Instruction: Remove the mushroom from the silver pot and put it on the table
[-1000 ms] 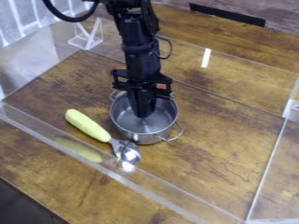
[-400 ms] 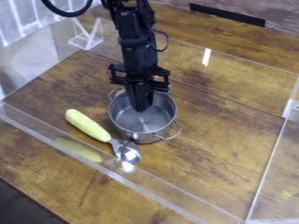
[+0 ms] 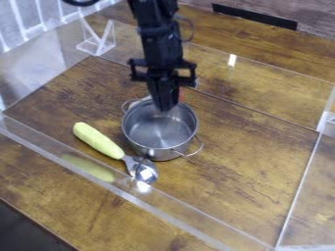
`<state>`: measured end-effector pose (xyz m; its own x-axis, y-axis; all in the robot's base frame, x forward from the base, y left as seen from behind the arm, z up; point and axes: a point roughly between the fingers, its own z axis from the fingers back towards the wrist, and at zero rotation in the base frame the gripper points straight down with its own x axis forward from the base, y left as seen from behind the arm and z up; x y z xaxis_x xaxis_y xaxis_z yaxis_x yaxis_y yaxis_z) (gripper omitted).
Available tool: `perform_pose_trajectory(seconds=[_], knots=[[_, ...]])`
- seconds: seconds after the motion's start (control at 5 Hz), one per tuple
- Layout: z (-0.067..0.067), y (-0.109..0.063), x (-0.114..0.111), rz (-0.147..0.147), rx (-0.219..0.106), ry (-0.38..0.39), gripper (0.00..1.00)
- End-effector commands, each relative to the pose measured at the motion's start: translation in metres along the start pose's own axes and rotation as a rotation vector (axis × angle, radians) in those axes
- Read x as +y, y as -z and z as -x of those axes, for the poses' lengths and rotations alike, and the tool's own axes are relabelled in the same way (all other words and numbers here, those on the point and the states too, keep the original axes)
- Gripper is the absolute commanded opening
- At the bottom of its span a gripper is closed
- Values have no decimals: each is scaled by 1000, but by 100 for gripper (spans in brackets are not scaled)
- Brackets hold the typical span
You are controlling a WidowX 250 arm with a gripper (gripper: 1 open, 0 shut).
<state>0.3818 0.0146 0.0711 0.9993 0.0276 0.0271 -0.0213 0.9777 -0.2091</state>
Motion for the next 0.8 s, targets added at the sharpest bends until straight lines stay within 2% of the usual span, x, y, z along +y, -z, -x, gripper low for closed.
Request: perform_pose_trajectory(seconds=[0.0,0.2,0.6], knots=[[-22,-55,-15,-1,-132,45,0],[-34,-60,-25,5,-138,96,0],[-41,-37,-36,8,-113,159,0]])
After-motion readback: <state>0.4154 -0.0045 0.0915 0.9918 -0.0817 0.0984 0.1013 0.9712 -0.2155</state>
